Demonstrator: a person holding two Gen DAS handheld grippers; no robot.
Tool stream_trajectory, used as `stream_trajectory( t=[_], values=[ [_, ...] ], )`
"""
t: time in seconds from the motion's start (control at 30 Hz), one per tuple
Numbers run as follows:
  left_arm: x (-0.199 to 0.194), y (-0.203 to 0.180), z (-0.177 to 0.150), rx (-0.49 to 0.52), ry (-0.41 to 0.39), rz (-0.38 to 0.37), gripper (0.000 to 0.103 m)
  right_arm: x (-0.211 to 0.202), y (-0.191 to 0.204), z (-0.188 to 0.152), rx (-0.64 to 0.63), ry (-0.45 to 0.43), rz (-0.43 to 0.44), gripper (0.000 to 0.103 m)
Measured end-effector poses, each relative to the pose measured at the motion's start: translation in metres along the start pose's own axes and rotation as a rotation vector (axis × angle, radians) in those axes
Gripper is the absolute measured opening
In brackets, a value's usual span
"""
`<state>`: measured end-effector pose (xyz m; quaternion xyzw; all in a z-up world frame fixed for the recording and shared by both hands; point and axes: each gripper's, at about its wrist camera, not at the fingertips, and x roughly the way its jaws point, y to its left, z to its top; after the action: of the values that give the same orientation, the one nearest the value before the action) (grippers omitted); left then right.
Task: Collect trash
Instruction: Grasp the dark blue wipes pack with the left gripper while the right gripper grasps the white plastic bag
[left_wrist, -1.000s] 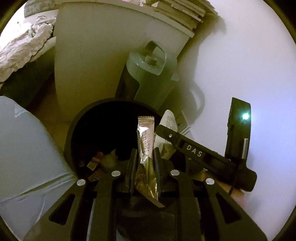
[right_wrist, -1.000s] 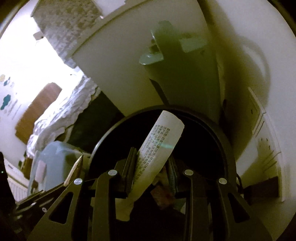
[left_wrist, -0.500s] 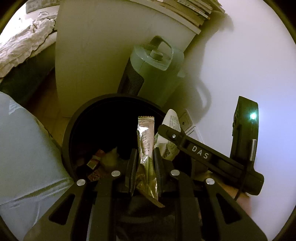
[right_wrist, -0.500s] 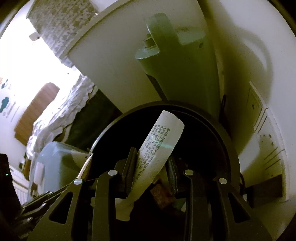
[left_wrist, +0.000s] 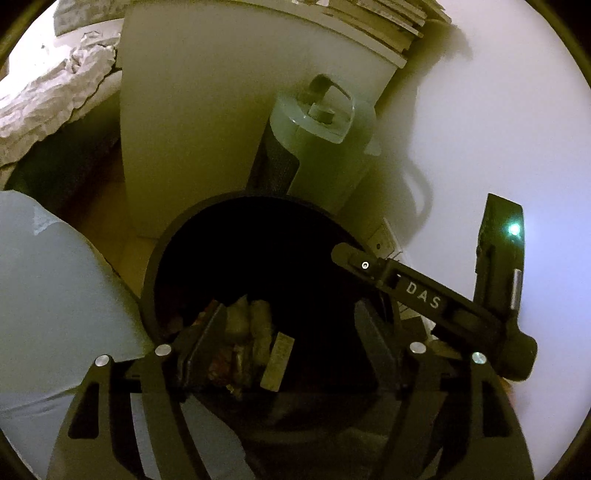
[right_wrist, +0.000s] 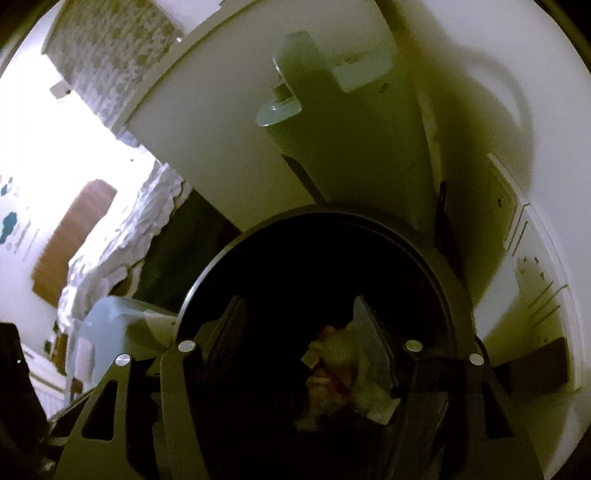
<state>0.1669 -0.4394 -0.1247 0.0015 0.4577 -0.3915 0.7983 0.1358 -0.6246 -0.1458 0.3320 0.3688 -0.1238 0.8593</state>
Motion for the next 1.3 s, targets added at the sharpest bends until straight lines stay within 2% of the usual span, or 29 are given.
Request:
stream_trajectory(
  t=[0.2,0.37,0.47,0.5,0.53,0.57,0.7,0.8,0.87,0.97,1.1,1.2,1.23,1.27,1.3],
  values=[
    [-0.039,-0.004,-0.007,0.014,-0.043,-0.017,0.072,-0.003,0.0,-0.001,0.023,-0.016,0.05,0.061],
    [-0.105,0.011,-0.026,0.028,-0.102,0.019,0.073,-0.009,0.021,-0.009,-0.017,-0.025,0.141,0.061],
    [-0.152,0.037,-0.041,0.027,-0.147,0.067,0.074,-0.016,0.045,-0.022,-0.084,-0.004,0.219,0.061],
    [-0.169,0.052,-0.049,0.028,-0.159,0.104,0.074,-0.019,0.06,-0.029,-0.11,0.025,0.281,0.062],
    [-0.182,0.064,-0.055,0.028,-0.163,0.135,0.074,-0.022,0.067,-0.033,-0.128,0.042,0.309,0.07],
    [-0.196,0.082,-0.064,0.022,-0.164,0.18,0.074,-0.026,0.079,-0.041,-0.162,0.066,0.35,0.074],
    [-0.233,0.146,-0.09,-0.025,-0.153,0.304,0.074,-0.052,0.144,-0.081,-0.323,0.152,0.491,0.074],
    [-0.244,0.191,-0.107,-0.058,-0.118,0.352,0.074,-0.07,0.199,-0.121,-0.47,0.229,0.542,0.074],
    [-0.243,0.212,-0.114,-0.052,-0.094,0.376,0.074,-0.081,0.231,-0.148,-0.56,0.267,0.552,0.074],
    [-0.237,0.227,-0.116,-0.005,-0.064,0.366,0.074,-0.088,0.271,-0.187,-0.646,0.336,0.545,0.074],
    [-0.224,0.238,-0.115,0.068,-0.01,0.354,0.074,-0.083,0.307,-0.231,-0.764,0.374,0.408,0.074],
    [-0.214,0.244,-0.121,0.098,0.031,0.344,0.073,-0.068,0.32,-0.253,-0.789,0.383,0.311,0.074],
    [-0.21,0.245,-0.121,0.102,0.041,0.346,0.073,-0.063,0.324,-0.258,-0.795,0.379,0.292,0.072],
    [-0.21,0.245,-0.122,0.108,0.037,0.35,0.069,-0.06,0.327,-0.261,-0.8,0.37,0.273,0.062],
    [-0.21,0.246,-0.122,0.11,0.034,0.343,0.063,-0.057,0.328,-0.264,-0.799,0.364,0.262,0.06]
  ],
)
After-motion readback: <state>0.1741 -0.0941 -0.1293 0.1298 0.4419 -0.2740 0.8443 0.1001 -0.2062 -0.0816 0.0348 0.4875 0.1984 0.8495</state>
